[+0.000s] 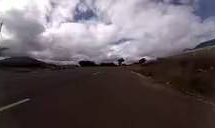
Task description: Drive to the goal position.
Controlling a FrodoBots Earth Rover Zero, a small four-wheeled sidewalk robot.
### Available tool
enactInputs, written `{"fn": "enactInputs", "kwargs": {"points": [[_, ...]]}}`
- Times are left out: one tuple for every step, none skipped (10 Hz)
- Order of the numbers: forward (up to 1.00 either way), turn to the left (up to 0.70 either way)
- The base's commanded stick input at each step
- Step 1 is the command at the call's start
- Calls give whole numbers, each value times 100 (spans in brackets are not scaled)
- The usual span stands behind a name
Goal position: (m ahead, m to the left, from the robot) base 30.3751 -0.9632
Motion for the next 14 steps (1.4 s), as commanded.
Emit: {"fn": "enactInputs", "kwargs": {"points": [[70,0],[70,0],[70,0],[70,0],[70,0],[70,0],[70,0],[70,0],[70,0],[70,0],[70,0],[70,0],[70,0],[70,0]]}}
